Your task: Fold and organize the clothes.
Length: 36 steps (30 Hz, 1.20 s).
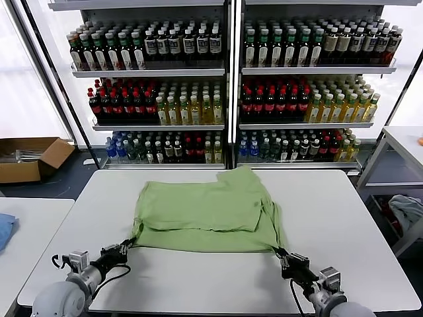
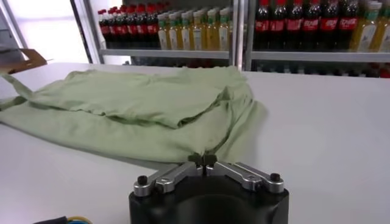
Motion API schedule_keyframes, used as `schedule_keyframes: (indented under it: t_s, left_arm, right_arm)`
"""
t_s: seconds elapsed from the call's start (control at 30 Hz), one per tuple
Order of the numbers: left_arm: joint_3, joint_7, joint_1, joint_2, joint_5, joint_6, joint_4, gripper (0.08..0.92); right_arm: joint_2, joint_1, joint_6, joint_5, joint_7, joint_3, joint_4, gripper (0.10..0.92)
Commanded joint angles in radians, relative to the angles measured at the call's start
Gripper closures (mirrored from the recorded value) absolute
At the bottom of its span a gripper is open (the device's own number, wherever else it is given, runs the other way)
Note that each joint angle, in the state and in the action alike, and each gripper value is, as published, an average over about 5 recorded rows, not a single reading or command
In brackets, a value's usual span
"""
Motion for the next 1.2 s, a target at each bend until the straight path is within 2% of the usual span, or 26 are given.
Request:
schedule_keyframes:
  t_s: [0.03,0.23,0.5,0.67,0.83,1.07,1.2]
  left_arm:
    - [-0.088,-0.002,0.208,-0.053,0.027,0.008,-0.204,0.908]
    - [-0.148,-0.004,0.349,-0.106,0.022,0.021,-0.311,0.906]
    - [-0.212,-0.002,0.508,-0.141,0.043,0.024,-0.4,0.906]
    - [-0.24,0.01,0.541,-0.142,0.055,0.023,-0.422,0.906]
    - [-0.239,0.008,0.5,-0.128,0.069,0.027,-0.406,0.864]
    - [-0.308,0.013,0.442,-0.055,0.056,0.035,-0.384,0.673]
    - [-0.355,0.037,0.397,0.035,0.003,0.036,-0.358,0.552]
  right_arm:
    - [0.0,-0.204,0.009,0.005,0.001,0.059,0.121,0.919]
    - [0.003,-0.312,0.01,-0.012,0.0,0.081,0.176,0.919]
    - [0.019,-0.408,0.009,-0.037,-0.001,0.114,0.237,0.919]
    - [0.012,-0.405,-0.007,-0.029,-0.007,0.123,0.239,0.91]
    - [-0.001,-0.402,-0.015,0.036,-0.025,0.151,0.254,0.794]
    - [-0.064,-0.25,-0.025,0.258,-0.064,0.338,0.223,0.594]
    - [-0.146,-0.011,-0.069,0.34,-0.086,0.334,0.138,0.482]
